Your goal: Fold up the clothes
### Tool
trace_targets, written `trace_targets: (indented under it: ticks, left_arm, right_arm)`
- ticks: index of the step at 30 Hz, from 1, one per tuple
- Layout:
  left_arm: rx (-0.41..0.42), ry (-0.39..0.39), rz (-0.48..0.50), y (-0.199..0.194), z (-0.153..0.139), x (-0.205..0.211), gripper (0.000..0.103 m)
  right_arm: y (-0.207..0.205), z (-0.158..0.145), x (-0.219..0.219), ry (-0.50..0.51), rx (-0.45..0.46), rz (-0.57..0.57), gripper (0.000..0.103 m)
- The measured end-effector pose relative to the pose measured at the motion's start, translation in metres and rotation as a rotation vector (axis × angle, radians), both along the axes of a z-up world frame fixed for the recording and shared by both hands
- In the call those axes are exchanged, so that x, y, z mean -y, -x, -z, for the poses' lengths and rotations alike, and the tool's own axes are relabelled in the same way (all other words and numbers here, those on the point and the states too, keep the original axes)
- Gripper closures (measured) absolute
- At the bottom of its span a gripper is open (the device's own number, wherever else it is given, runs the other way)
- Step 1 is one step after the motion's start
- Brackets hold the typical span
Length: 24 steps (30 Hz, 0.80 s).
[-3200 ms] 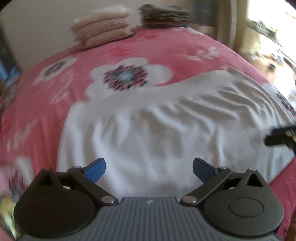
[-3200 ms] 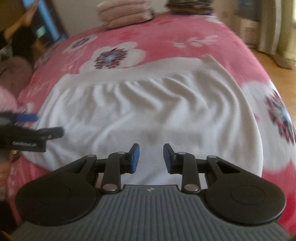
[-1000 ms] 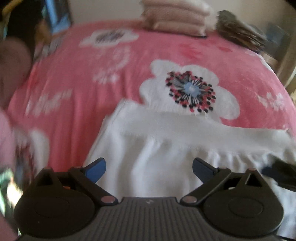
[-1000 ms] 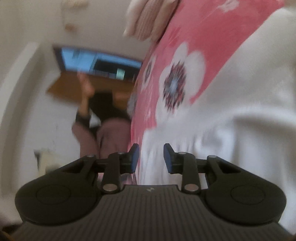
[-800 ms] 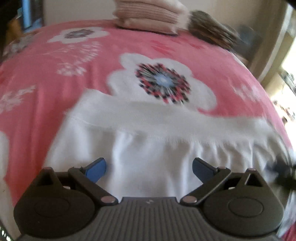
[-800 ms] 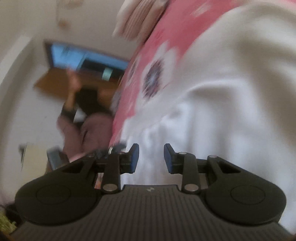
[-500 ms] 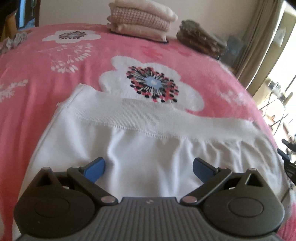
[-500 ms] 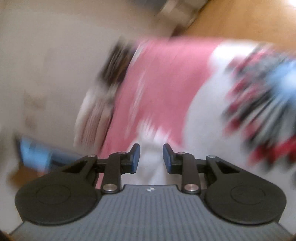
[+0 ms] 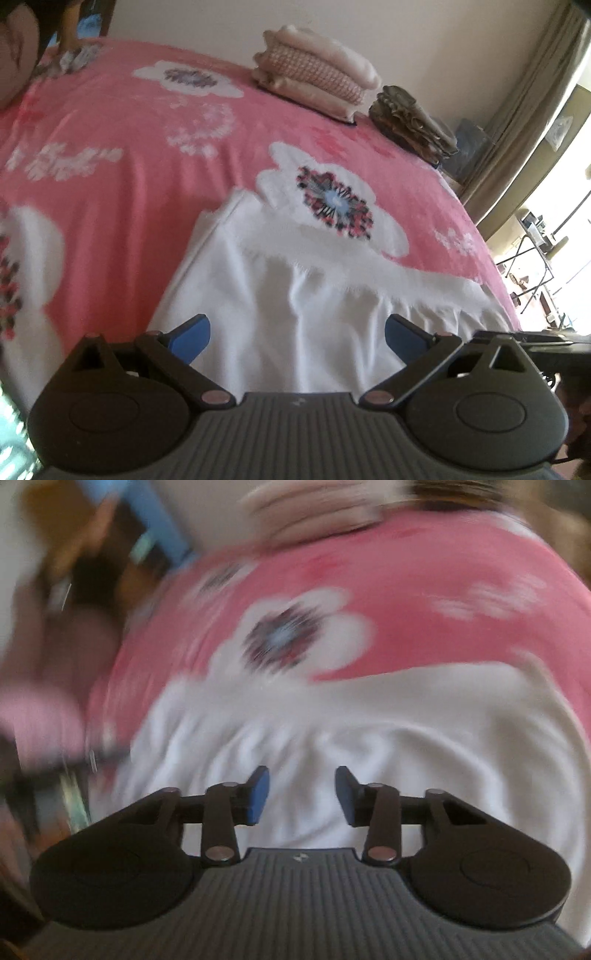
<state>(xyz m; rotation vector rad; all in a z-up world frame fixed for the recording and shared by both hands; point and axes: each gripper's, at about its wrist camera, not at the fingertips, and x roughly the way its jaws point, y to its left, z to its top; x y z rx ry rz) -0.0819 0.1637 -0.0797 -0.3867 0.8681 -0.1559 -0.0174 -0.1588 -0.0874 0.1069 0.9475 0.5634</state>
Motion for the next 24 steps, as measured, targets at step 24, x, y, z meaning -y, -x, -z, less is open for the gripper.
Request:
trace_targets:
  ticks: [24]
  left_arm:
    - [-0.117,-0.118,-0.063,-0.066,0.036,-0.057,0.029]
  right_arm:
    - [0.045,0.043,-0.021,0.241,0.157,-0.29,0.028]
